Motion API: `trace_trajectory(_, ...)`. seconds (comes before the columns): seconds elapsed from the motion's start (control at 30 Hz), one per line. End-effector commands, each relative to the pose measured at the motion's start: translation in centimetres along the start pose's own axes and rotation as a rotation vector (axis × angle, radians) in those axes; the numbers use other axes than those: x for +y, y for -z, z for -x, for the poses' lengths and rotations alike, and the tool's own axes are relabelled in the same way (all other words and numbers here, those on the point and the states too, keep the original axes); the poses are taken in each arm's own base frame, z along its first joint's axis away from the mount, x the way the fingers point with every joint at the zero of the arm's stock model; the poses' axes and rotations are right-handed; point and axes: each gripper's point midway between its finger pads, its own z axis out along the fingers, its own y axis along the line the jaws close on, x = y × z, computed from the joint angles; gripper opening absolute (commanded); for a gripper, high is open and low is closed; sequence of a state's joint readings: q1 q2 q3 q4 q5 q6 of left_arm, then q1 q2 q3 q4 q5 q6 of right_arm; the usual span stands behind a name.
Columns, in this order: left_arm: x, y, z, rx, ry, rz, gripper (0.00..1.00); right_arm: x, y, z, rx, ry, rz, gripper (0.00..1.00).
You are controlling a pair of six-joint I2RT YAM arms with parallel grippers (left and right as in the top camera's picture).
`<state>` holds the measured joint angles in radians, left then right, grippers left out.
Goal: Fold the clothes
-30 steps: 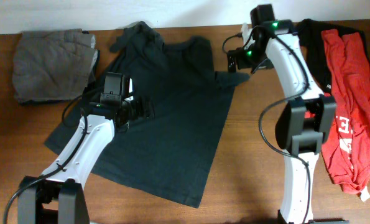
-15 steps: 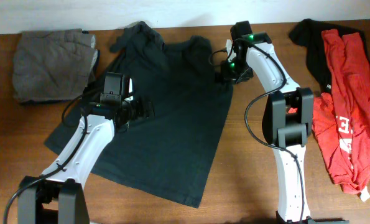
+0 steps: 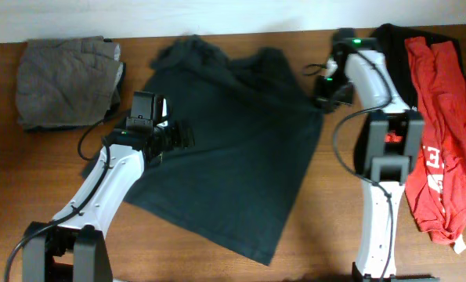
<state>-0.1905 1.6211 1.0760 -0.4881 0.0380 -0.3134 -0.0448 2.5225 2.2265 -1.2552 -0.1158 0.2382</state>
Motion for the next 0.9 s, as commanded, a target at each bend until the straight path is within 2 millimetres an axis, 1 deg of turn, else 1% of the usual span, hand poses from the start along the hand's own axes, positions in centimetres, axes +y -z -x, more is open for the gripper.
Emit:
trace_trajectory(0.0,-0.2,0.4,0.4,-0.015,-0.016,-0.012,0.99,-7.4,0.6,0.0,0.033,-0.162,-0.073,0.04)
trace_trajectory(0.03,-0.3,0.4,0.4,-0.016,-0.016,-0.013,0.99,-8.6,0.8,-0.3,0.046,-0.188,-0.074,0.04)
trace_trajectory(0.1,-0.3,0.4,0.4,-0.016,-0.016,-0.013,0.99,-10.2,1.3,-0.8,0.065,-0.219,-0.075,0.04)
trace_trajectory(0.17,-0.2,0.4,0.4,-0.014,-0.016,-0.012,0.99,-11.1,1.9,-1.4,0.09,-0.228,-0.042,0.04)
trace_trajectory(0.23,-0.2,0.4,0.2,-0.008,-0.016,-0.01,0.99,-11.0,2.7,-1.7,0.104,-0.215,0.021,0.04)
trace_trajectory(0.3,-0.1,0.4,0.0,0.0,-0.015,-0.008,0.99,-10.3,3.9,-2.0,0.103,-0.188,0.084,0.04)
trace_trajectory(0.33,-0.1,0.4,-0.2,0.009,-0.015,-0.005,0.99,-9.6,5.5,-2.1,0.085,-0.164,0.124,0.04)
trace_trajectory(0.4,0.0,0.4,-0.4,0.015,-0.015,-0.003,0.99,-9.0,7.4,-2.2,0.055,-0.139,0.143,0.04)
trace_trajectory(0.43,0.0,0.4,-0.4,0.018,-0.015,-0.002,0.99,-8.3,9.7,-2.3,0.009,-0.113,0.138,0.04)
trace_trajectory(0.5,0.0,0.4,-0.4,0.018,-0.014,-0.002,0.99,-7.6,12.4,-2.4,-0.049,-0.085,0.134,0.04)
trace_trajectory(0.53,0.0,0.4,-0.4,0.018,-0.014,-0.002,0.99,-7.4,13.8,-2.5,-0.083,-0.074,0.128,0.06)
trace_trajectory(0.57,0.0,0.4,-0.4,0.019,-0.014,-0.002,0.99,-7.2,14.8,-2.6,-0.109,-0.066,0.118,0.1)
trace_trajectory(0.6,0.0,0.3,-0.5,0.021,-0.014,-0.002,0.99,-7.2,15.9,-2.6,-0.137,-0.06,0.111,0.2)
trace_trajectory(0.63,0.0,0.3,-0.5,0.023,-0.014,-0.001,0.99,-7.2,16.8,-2.7,-0.159,-0.055,0.101,0.34)
trace_trajectory(0.67,0.1,0.3,-0.6,0.023,-0.014,-0.001,0.99,-7.3,17.8,-2.9,-0.183,-0.052,0.087,0.52)
trace_trajectory(0.7,0.1,0.3,-0.6,0.026,-0.014,0.0,0.99,-7.4,18.5,-3.0,-0.2,-0.051,0.076,0.58)
trace_trajectory(0.73,0.1,0.3,-0.7,0.028,-0.014,0.001,0.99,-7.5,19.1,-3.1,-0.214,-0.05,0.066,0.64)
trace_trajectory(0.77,0.1,0.2,-0.7,0.029,-0.014,0.001,0.99,-7.5,19.4,-3.2,-0.221,-0.049,0.064,0.66)
trace_trajectory(0.87,0.2,0.0,-0.9,0.038,-0.013,0.004,0.99,-7.5,19.9,-3.7,-0.221,-0.049,0.065,0.69)
